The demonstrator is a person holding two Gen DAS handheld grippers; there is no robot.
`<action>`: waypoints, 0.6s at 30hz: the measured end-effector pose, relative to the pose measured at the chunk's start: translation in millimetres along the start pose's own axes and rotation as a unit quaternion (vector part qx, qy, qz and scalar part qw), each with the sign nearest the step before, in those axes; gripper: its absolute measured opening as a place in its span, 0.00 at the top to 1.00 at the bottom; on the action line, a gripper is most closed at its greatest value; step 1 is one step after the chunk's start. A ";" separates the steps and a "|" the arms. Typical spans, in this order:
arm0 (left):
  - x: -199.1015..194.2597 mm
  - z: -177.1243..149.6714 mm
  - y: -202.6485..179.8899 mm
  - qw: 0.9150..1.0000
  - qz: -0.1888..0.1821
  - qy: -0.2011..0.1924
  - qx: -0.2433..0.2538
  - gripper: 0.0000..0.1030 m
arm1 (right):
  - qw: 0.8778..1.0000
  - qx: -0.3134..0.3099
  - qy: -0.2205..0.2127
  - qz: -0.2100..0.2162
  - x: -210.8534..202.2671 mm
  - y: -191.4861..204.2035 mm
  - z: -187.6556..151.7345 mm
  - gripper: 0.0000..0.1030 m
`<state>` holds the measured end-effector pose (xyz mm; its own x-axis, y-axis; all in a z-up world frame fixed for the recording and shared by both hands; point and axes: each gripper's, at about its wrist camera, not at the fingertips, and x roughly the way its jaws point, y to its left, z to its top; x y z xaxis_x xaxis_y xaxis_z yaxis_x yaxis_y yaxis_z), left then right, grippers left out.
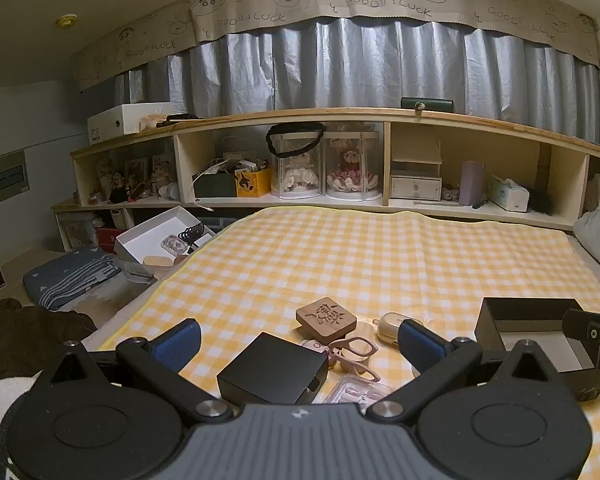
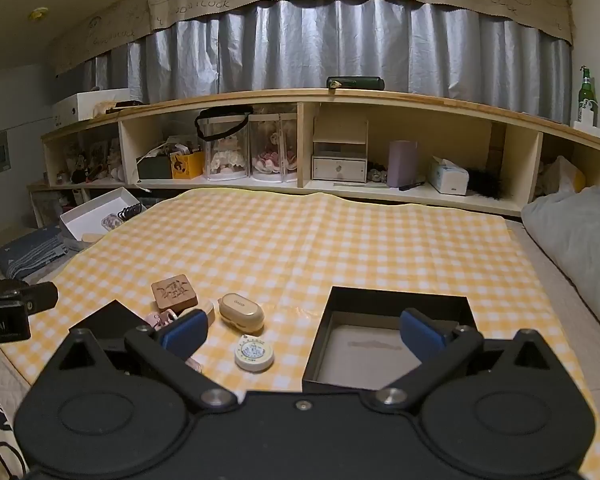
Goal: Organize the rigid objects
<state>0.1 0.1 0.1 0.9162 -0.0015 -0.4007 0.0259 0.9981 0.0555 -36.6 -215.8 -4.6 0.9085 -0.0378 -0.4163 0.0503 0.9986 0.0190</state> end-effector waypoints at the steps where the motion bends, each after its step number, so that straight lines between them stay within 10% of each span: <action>1: 0.0 0.0 0.0 1.000 0.000 0.000 0.000 0.00 | 1.000 0.000 0.000 0.000 -0.1 0.3 -0.2 0.00; 18: -0.1 0.0 -0.1 1.000 0.000 0.000 0.000 0.00 | 1.000 -0.002 0.002 0.001 1.4 2.5 -4.0 0.00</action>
<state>0.0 0.0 0.1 0.9160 -0.0017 -0.4012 0.0260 0.9981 0.0551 -36.8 -213.1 -8.8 0.9067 -0.0363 -0.4203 0.0475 0.9987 0.0164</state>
